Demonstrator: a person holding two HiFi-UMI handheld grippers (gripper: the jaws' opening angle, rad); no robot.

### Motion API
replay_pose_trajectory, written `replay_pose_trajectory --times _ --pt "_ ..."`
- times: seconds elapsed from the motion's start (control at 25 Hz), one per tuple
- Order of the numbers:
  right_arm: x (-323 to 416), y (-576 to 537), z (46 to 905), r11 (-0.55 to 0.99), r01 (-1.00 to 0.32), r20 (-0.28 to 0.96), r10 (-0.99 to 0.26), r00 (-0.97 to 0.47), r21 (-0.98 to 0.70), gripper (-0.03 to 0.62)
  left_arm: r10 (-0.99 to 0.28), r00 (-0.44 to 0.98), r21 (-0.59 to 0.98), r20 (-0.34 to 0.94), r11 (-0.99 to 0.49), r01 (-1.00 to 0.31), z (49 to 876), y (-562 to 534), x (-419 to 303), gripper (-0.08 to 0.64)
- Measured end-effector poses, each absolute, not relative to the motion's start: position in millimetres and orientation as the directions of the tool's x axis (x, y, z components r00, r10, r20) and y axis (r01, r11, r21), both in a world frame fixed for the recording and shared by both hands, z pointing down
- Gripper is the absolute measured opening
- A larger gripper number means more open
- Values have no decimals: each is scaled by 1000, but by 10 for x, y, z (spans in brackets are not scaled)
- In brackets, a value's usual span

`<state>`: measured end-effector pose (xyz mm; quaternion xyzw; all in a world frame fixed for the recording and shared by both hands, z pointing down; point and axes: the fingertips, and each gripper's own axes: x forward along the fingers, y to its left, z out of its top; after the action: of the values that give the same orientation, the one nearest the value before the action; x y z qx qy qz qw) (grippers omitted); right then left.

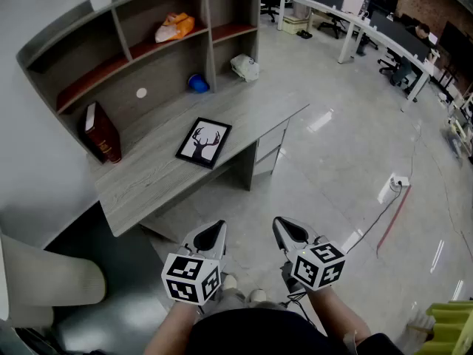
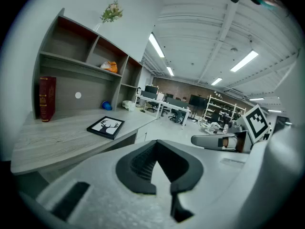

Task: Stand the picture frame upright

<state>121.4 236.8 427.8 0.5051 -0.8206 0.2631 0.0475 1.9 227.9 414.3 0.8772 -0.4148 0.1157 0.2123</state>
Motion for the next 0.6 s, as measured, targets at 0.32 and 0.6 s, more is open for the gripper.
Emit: replay_pose_trajectory --times 0.32,0.6 --pt "1062 2248 4213 354 -830 301 -811 -502 -431 -2 -662 638 273 392 -579 -768 4200 2177 -105 -5" --pt "869 2103 4262 354 -827 308 -805 -507 -436 0 -648 661 270 378 -606 -749 4241 2078 -253 -3"
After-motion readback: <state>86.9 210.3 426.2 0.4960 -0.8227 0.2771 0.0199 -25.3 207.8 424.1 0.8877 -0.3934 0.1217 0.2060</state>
